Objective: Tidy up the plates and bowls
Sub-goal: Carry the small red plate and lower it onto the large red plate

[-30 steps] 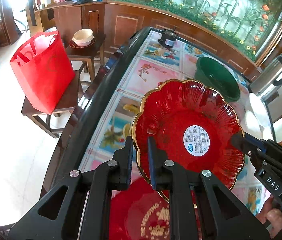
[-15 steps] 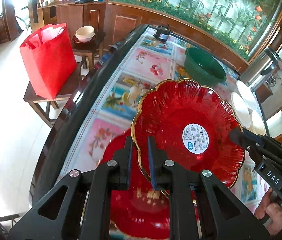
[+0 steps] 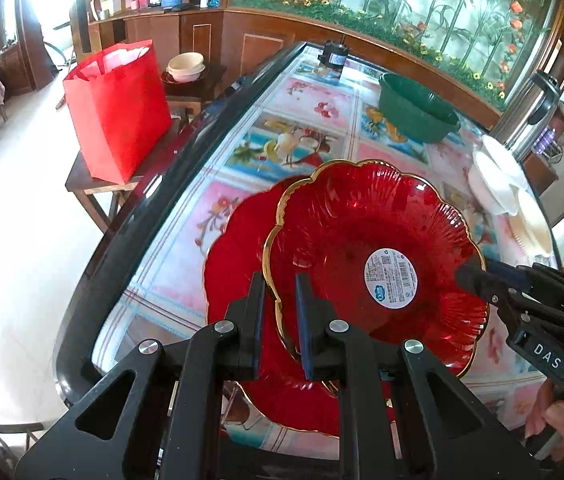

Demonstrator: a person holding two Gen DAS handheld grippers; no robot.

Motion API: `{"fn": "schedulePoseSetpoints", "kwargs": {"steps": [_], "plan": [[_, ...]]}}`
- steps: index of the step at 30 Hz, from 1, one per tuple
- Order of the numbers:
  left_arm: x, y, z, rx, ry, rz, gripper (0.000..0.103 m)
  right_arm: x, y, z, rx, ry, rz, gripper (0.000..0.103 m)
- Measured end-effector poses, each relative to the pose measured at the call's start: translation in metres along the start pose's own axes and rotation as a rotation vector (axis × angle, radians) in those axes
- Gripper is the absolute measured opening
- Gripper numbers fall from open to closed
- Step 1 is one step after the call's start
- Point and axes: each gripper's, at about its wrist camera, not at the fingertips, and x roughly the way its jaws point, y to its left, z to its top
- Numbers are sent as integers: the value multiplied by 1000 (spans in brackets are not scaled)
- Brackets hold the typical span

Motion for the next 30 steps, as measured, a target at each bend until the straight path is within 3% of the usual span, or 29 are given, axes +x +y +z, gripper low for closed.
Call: {"fn": "schedulePoseSetpoints", "kwargs": {"steps": [17, 24, 30], "plan": [[29, 6, -17, 23, 12, 63, 16, 24, 8, -13, -36, 78, -14, 24], [27, 7, -17, 36, -5, 77, 16, 27, 11, -11, -47, 110, -5, 25], [21, 0, -18, 82, -59, 144, 16, 23, 6, -7, -30, 104, 2, 30]]}}
